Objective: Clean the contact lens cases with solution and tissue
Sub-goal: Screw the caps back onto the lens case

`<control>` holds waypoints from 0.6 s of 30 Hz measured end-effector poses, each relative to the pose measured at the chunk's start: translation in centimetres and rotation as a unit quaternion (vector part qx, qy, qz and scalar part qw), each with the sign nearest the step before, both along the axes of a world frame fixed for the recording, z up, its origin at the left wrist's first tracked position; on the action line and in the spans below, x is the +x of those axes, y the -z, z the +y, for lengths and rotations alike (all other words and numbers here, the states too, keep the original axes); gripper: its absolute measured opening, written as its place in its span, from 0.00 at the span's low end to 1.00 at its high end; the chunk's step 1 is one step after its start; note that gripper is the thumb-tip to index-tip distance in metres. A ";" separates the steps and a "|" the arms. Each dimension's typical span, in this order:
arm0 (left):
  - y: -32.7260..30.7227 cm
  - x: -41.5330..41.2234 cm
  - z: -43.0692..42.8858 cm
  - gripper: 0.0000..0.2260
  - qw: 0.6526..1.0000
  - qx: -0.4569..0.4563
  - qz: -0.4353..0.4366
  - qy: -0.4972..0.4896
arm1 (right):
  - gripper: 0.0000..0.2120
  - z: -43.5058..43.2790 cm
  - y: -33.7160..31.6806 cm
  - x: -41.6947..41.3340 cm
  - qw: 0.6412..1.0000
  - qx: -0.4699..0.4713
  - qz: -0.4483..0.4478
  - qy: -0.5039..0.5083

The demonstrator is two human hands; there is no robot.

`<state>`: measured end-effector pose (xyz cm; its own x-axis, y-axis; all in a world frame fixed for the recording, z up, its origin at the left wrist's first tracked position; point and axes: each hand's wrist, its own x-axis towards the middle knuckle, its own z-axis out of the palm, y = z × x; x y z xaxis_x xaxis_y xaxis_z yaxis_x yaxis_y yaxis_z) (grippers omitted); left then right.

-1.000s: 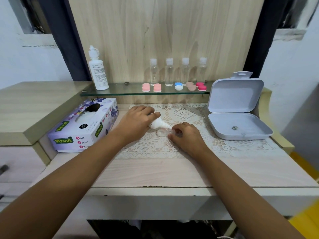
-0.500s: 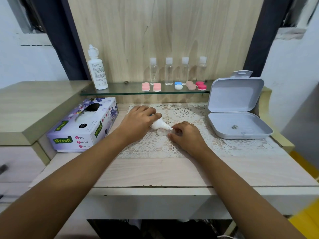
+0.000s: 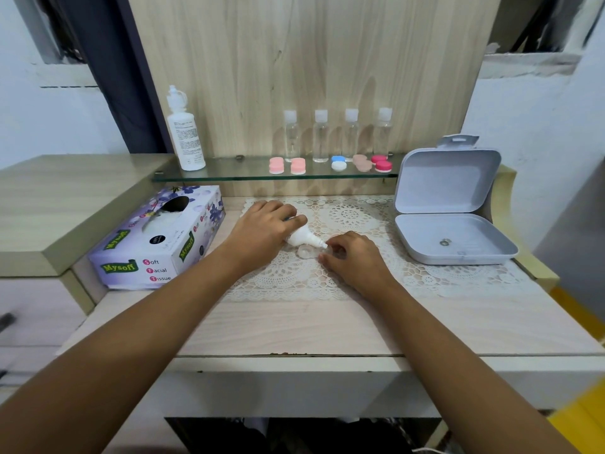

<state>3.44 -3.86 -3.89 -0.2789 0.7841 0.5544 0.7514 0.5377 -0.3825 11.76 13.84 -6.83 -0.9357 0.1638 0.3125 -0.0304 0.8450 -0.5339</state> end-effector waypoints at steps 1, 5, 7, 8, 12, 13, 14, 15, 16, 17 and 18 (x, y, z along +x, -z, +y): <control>-0.1 0.1 0.0 0.23 1.000 0.000 0.000 -0.001 | 0.12 0.0 0.0 0.0 1.000 0.001 0.000 0.000; -0.1 0.2 0.0 0.23 1.000 -0.003 -0.001 -0.004 | 0.11 0.0 0.0 0.0 1.000 0.003 0.005 0.001; -0.1 0.2 0.0 0.22 1.000 -0.002 -0.002 -0.005 | 0.11 0.1 0.0 0.0 1.000 0.005 0.005 0.001; -0.1 0.2 0.0 0.23 1.000 -0.001 -0.004 -0.006 | 0.11 0.0 0.0 0.0 1.000 0.006 0.005 0.000; 0.0 0.3 0.0 0.23 1.000 0.002 -0.007 -0.006 | 0.11 -0.1 0.0 0.1 1.000 0.003 0.005 0.000; 0.0 0.4 0.0 0.23 1.000 0.002 -0.011 -0.005 | 0.10 -0.1 -0.1 0.1 1.000 0.002 0.005 0.000; 0.0 0.4 0.0 0.23 1.000 0.004 -0.016 -0.005 | 0.10 -0.1 -0.1 0.2 1.000 0.001 0.007 0.000; 0.1 0.4 -0.1 0.23 1.000 0.006 -0.022 -0.005 | 0.10 -0.1 -0.1 0.2 1.000 -0.001 0.009 0.000; 0.2 0.4 -0.1 0.24 1.000 0.010 -0.029 -0.006 | 0.09 -0.1 -0.1 0.3 1.000 -0.001 0.011 -0.001; 0.3 0.4 -0.2 0.24 0.999 0.014 -0.040 -0.008 | 0.09 -0.1 -0.1 0.3 1.000 0.000 0.011 0.000; 0.4 0.3 -0.2 0.24 0.999 0.018 -0.050 -0.010 | 0.08 -0.1 -0.1 0.3 1.000 0.002 0.010 0.001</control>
<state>3.77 -4.07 -4.31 -0.3496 0.7583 0.5502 0.7743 0.5645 -0.2860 12.07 13.70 -6.69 -0.9292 0.1634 0.3314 -0.0400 0.8472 -0.5298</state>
